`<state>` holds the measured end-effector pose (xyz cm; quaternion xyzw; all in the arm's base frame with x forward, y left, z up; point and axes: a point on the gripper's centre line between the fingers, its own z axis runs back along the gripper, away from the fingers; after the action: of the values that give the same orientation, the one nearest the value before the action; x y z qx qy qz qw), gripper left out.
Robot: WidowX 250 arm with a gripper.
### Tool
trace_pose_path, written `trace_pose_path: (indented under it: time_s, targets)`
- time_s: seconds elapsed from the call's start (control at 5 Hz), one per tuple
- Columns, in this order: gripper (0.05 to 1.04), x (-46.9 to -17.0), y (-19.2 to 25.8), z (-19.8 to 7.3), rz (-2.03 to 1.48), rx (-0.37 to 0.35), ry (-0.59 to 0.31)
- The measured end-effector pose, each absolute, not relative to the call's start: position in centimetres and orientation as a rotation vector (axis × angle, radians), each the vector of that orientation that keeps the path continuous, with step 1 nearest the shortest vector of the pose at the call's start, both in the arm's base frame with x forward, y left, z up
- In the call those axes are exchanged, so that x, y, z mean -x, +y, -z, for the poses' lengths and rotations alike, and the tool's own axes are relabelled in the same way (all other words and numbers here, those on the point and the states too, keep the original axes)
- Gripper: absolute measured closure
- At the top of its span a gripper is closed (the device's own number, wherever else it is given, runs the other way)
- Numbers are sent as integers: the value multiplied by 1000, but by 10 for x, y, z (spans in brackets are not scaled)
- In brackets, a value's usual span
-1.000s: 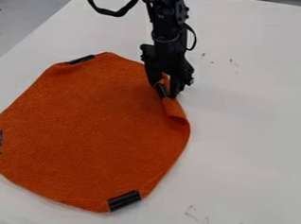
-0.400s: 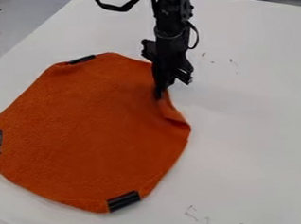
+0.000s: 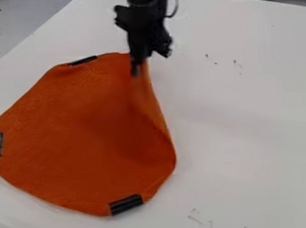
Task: Fold the clothe from top right to bottom left
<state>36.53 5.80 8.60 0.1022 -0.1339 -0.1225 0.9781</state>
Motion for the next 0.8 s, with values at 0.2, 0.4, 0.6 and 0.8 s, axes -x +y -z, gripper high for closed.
trace_pose_path:
  time_s: [0.2, 0.4, 0.6, 0.8]
  targets:
    - [1029, -351, 98, -80, 157, -174, -280]
    - [1029, -337, 139, -67, 81, -127, -272]
    - [1029, -317, 170, -42, 11, -57, -214]
    - [1029, -308, 183, -27, -32, -7, -210]
